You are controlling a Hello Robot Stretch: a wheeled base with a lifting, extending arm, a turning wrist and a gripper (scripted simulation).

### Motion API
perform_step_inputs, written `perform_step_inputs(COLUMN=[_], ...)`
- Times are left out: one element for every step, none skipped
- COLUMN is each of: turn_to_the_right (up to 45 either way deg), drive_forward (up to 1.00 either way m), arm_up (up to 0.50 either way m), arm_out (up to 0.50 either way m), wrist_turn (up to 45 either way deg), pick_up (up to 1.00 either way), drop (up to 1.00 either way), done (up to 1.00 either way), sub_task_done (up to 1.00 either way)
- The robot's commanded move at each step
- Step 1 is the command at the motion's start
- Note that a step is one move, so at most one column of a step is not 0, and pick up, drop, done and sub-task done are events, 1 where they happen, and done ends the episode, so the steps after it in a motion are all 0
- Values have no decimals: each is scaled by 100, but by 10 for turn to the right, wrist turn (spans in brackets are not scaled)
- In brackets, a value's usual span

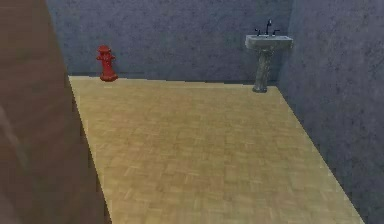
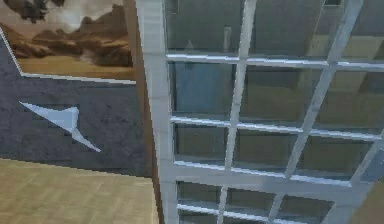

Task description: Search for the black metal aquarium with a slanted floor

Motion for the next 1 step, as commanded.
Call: perform_step_inputs(turn_to_the_right=[0], drive_forward=[75], arm_up=[0], arm_out=[0], wrist_turn=[0], pick_up=[0], drop=[0], done=[0], sub_task_done=[0])
